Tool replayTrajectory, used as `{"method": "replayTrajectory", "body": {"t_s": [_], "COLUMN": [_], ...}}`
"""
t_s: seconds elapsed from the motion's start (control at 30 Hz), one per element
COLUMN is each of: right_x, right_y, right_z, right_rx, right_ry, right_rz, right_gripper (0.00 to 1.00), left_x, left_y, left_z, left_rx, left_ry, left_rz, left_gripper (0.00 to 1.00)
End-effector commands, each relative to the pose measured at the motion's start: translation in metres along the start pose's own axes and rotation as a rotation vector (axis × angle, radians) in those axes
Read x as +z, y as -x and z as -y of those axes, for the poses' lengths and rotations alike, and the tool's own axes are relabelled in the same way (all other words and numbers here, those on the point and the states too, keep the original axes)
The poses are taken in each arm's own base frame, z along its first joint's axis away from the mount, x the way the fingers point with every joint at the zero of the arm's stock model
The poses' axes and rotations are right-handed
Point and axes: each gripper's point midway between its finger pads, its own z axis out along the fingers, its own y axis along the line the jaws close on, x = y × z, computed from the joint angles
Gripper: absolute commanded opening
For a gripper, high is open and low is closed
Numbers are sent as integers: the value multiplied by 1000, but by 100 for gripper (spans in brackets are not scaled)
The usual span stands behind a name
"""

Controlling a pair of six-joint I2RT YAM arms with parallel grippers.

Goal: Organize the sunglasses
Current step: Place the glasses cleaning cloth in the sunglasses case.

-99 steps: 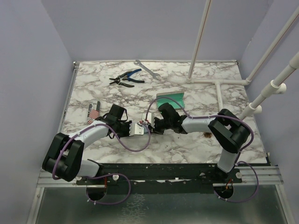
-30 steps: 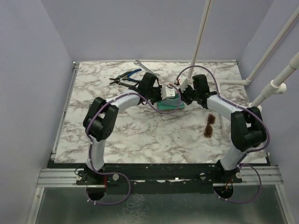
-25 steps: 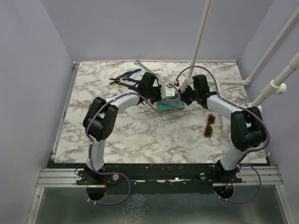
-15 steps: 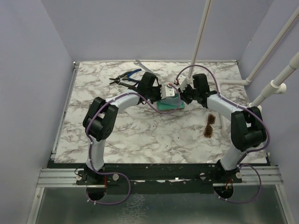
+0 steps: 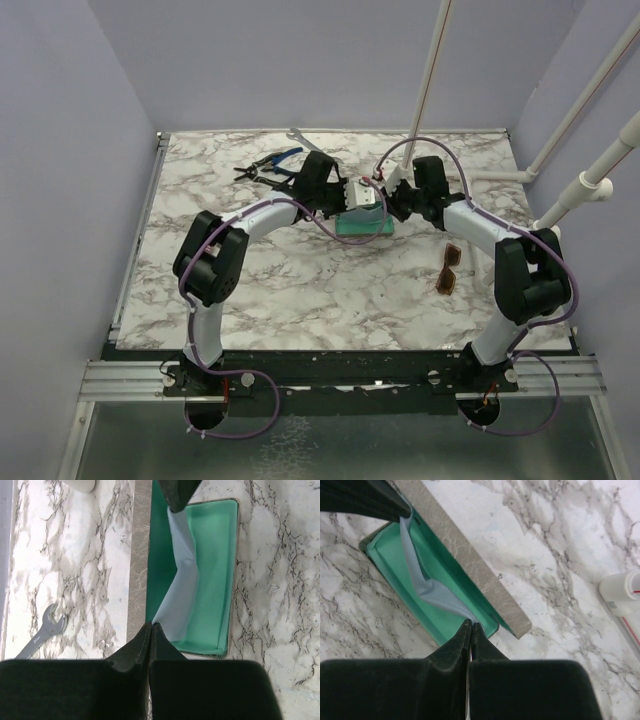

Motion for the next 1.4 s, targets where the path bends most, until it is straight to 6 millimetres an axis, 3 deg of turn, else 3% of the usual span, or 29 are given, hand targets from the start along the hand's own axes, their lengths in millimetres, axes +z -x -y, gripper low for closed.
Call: {"method": "replayTrajectory", "body": {"t_s": [0.0, 0.23, 0.43, 1.37], "right_x": [4, 1, 0, 30], "right_y": [-27, -42, -55, -51], "right_z": [-18, -29, -36, -9], "right_rx": [29, 52, 64, 59], "right_ry": [61, 89, 107, 55], "right_rz": [-42, -89, -130, -141], "right_gripper": [0, 1, 1, 0], "left_x": [-2, 7, 6, 21], "left_y": [-2, -11, -16, -44], "left_z": [10, 39, 47, 32], "left_rx": [-1, -30, -46, -80], "left_ry": [-20, -87, -111, -44], "left_rz": [-5, -19, -34, -151], "left_gripper": [0, 0, 0, 0]}}
